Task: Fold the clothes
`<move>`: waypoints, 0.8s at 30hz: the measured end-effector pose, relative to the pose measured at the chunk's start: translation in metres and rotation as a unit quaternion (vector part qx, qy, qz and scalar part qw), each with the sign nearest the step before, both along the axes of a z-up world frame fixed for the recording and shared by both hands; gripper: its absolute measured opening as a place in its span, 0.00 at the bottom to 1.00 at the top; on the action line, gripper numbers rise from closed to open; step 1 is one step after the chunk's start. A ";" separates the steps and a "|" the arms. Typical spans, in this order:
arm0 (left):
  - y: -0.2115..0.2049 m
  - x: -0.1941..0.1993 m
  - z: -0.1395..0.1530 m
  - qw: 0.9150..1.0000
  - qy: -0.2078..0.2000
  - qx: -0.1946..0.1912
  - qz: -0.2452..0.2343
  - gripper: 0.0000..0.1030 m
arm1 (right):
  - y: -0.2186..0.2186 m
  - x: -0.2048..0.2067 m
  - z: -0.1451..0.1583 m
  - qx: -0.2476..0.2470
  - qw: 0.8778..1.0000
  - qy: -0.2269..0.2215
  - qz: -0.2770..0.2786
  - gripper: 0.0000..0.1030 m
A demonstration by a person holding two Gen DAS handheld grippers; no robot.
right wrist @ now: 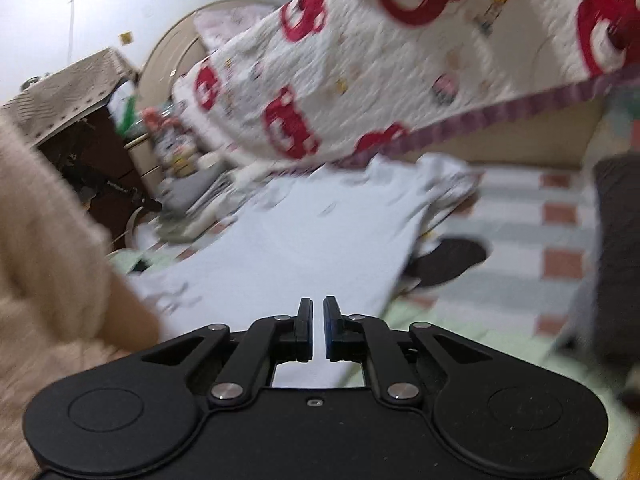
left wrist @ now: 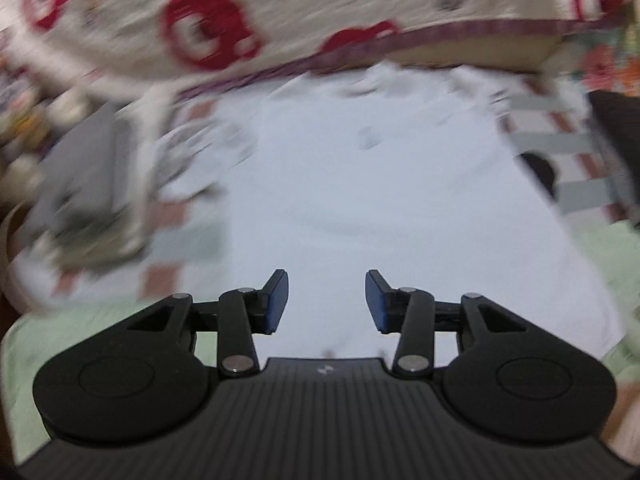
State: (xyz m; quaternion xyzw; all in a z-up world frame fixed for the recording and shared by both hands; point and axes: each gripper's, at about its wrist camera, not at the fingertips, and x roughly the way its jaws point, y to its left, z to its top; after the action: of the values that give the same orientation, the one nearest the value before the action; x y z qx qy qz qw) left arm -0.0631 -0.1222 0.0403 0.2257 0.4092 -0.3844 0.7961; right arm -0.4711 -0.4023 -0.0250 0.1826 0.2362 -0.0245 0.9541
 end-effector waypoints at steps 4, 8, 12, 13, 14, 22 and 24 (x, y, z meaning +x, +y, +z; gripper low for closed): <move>-0.088 0.005 -0.036 0.997 0.009 -0.027 -0.068 0.42 | -0.057 0.047 -0.018 0.016 0.998 0.022 -0.054 0.12; -0.167 0.010 -0.079 0.994 0.040 -0.041 -0.092 0.43 | -0.103 0.114 -0.039 0.049 0.993 0.060 -0.093 0.12; -0.225 0.012 -0.115 0.993 0.044 -0.049 -0.100 0.43 | -0.134 0.181 -0.057 0.053 0.988 0.102 -0.104 0.25; -0.228 0.016 -0.120 0.992 0.047 -0.055 -0.099 0.43 | -0.138 0.196 -0.063 0.049 0.986 0.113 -0.110 0.28; -0.230 0.020 -0.124 0.992 0.052 -0.063 -0.097 0.43 | -0.143 0.210 -0.069 0.044 0.985 0.125 -0.115 0.29; -0.227 0.061 -0.151 0.983 0.111 -0.111 -0.091 0.43 | -0.141 0.285 -0.116 0.022 0.976 0.205 -0.071 0.19; -0.221 0.070 -0.155 0.979 0.127 -0.124 -0.096 0.43 | -0.134 0.292 -0.119 0.017 0.979 0.193 -0.065 0.22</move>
State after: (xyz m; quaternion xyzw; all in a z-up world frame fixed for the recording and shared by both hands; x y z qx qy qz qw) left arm 0.0070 -0.3431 -0.1146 0.1126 0.4325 -0.5326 0.7187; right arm -0.1795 -0.5361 -0.1442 0.2057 0.4043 -0.1173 0.8834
